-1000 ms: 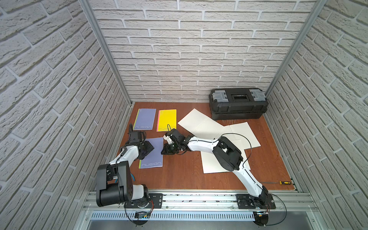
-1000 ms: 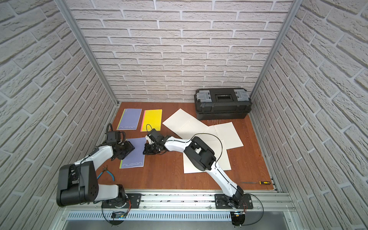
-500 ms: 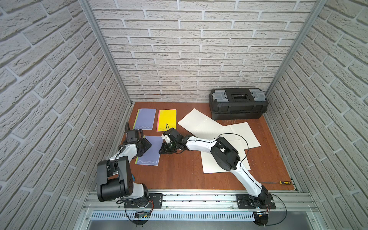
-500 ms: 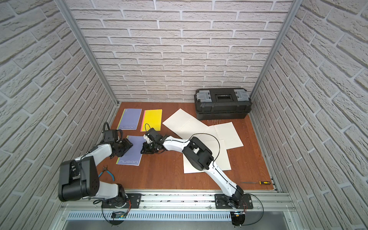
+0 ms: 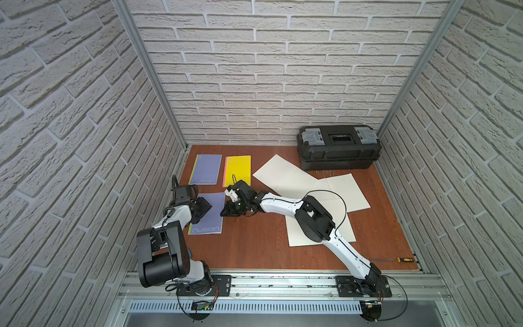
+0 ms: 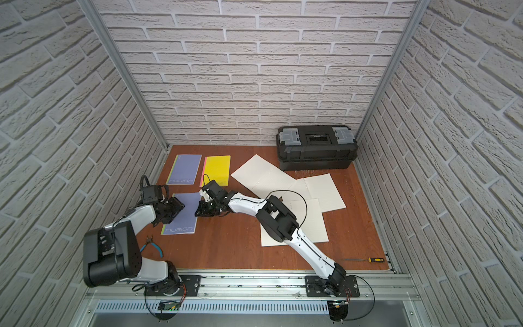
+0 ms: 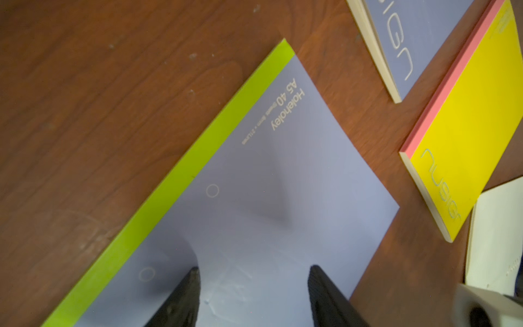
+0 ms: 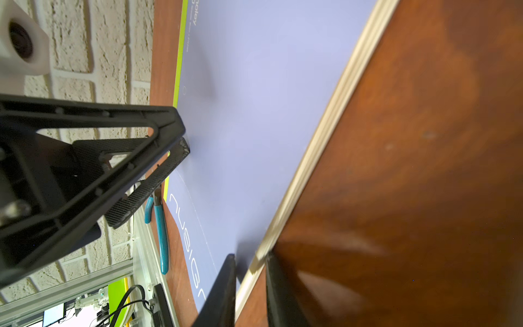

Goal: Close the notebook
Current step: Move the notebook to the center of the board.

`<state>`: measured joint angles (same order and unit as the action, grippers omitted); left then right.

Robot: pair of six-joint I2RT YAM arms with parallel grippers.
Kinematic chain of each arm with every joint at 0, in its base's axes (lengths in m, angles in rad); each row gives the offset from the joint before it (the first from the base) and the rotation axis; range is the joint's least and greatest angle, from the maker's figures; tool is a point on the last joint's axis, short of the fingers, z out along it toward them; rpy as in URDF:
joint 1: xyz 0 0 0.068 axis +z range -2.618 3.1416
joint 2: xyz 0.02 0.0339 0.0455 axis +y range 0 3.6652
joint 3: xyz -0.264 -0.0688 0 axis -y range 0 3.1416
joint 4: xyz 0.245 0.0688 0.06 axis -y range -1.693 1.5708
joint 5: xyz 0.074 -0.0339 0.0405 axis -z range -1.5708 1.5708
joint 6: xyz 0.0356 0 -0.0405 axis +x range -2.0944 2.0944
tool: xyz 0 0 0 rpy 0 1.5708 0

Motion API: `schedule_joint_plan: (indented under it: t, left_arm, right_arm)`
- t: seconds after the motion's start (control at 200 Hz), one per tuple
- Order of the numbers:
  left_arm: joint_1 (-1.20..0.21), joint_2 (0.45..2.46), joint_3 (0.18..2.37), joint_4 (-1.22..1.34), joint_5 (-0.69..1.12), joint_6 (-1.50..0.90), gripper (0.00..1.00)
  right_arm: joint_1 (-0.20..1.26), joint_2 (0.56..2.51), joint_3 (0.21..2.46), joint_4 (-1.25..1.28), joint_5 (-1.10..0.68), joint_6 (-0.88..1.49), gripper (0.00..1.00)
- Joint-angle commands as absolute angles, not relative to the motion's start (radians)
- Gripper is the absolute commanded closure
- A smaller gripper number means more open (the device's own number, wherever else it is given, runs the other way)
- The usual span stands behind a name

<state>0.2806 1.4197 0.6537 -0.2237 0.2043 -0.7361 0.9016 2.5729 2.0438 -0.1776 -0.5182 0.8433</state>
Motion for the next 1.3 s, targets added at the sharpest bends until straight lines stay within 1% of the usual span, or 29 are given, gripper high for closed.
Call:
schedule_joint_plan:
  t: [0.0,0.34,0.68,1.295]
  left_arm:
    - [0.302,1.437,0.647,-0.238,0.224,-0.730,0.39]
    - [0.359,1.476,0.689,-0.234,0.240,-0.716,0.39]
    - [0.373,1.542,0.713,-0.213,0.262,-0.700,0.40]
    - [0.374,1.454,0.695,-0.249,0.249,-0.713,0.40]
  right_arm:
    - [0.916,2.616,2.071,-0.195,-0.526,0.857,0.78]
    - [0.916,2.670,2.126,-0.133,-0.562,0.905,0.77]
    - [0.914,2.706,2.151,-0.081,-0.572,0.939,0.76]
    - [0.894,2.733,2.189,-0.074,-0.574,0.945,0.75]
